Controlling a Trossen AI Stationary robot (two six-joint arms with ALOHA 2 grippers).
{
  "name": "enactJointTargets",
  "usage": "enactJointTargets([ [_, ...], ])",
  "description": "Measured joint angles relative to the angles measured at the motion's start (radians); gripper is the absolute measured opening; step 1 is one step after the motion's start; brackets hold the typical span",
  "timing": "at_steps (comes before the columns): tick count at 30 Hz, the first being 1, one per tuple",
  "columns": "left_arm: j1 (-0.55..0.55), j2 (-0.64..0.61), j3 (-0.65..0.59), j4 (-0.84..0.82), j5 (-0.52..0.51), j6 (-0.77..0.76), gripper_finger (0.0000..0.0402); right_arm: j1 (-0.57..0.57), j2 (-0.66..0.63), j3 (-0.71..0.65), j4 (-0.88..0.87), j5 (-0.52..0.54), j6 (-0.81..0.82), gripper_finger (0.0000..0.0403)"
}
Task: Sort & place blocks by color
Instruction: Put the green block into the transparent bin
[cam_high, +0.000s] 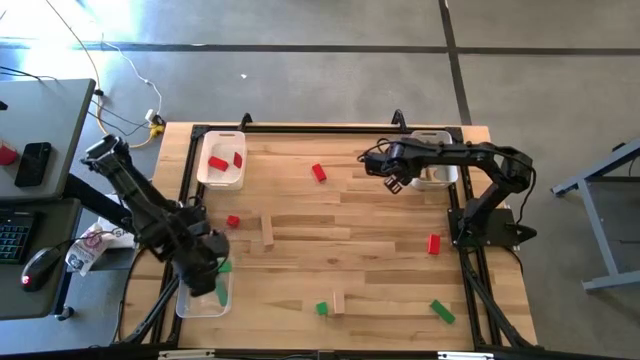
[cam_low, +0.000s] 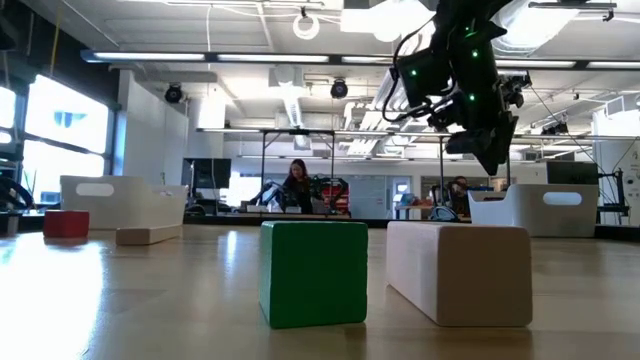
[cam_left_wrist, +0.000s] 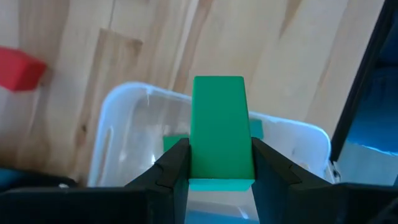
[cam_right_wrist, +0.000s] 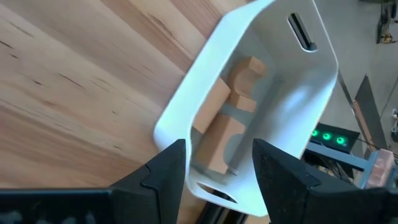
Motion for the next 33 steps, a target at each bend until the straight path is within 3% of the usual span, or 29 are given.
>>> enactJointTargets([
  [10, -0.218, 0.008, 0.0, -0.02, -0.135, -0.265, 0.0104, 0.004, 0.0, 0.007, 0.076, -0.072, 0.0, 0.0172],
  [15, -0.277, 0.052, -0.001, -0.085, -0.139, -0.368, 0.0104, 0.004, 0.0, 0.06, 0.088, -0.089, -0.001, 0.0172],
  [21, -0.297, 0.126, -0.001, -0.085, -0.139, -0.375, 0.0104, 0.004, 0.0, 0.147, 0.172, -0.086, -0.045, 0.0172],
  [33, -0.294, 0.295, -0.001, -0.085, -0.09, -0.466, 0.0134, 0.004, 0.0, 0.183, 0.601, -0.153, -0.305, 0.0172],
])
